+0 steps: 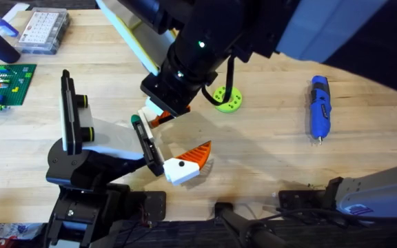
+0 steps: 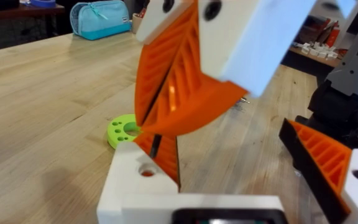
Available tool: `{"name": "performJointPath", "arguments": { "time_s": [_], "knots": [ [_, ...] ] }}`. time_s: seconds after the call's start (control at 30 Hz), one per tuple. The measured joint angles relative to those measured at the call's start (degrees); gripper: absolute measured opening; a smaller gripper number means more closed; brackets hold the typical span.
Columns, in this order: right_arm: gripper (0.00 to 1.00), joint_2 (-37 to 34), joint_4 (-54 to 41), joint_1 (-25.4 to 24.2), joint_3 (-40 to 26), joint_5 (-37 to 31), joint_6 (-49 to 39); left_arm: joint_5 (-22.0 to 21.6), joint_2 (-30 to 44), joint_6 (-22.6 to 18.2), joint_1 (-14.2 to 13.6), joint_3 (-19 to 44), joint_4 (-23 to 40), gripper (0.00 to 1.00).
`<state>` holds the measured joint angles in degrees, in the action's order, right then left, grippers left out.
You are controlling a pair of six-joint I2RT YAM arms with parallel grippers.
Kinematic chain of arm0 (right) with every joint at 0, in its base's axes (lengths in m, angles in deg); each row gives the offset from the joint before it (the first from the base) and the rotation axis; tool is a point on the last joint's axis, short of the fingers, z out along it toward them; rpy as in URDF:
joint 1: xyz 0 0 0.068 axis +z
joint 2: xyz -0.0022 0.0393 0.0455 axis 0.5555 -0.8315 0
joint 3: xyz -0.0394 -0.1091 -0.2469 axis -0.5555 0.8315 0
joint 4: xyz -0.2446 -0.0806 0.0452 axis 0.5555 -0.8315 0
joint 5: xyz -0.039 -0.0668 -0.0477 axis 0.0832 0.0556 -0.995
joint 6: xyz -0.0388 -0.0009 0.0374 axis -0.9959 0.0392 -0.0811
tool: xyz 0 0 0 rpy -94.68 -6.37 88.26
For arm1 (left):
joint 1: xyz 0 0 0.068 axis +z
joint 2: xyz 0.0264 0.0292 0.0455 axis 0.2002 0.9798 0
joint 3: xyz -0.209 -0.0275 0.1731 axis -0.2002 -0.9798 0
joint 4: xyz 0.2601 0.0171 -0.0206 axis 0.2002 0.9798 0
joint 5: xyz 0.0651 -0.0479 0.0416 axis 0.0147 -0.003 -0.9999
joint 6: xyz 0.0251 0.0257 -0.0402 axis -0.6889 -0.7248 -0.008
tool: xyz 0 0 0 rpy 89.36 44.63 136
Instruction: Pick up the gripper from the table and insert it into the empty holder that is missing its gripper. Then pick up a screw, insert it into the mounting hole, and use the screwdriver to tighten it. Finally, clean up the table by picking up the vegetable and placing it into the bucket.
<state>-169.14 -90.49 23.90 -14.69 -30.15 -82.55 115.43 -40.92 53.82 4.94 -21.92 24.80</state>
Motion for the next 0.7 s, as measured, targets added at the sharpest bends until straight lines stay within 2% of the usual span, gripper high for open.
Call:
{"name": "performJointPath", "arguments": {
  "time_s": [0.33,0.7],
  "knots": [
    [0.007,0.2,-0.2,-0.5,-0.1,-0.1,0.0,0.0,0.0,0.2,0.0,0.0,0.1,0.988],
    [0.007,6.0,1.7,-1.7,-0.1,-0.1,-1.0,0.0,0.0,0.2,0.0,0.0,0.1,0.988]
  ]
}}
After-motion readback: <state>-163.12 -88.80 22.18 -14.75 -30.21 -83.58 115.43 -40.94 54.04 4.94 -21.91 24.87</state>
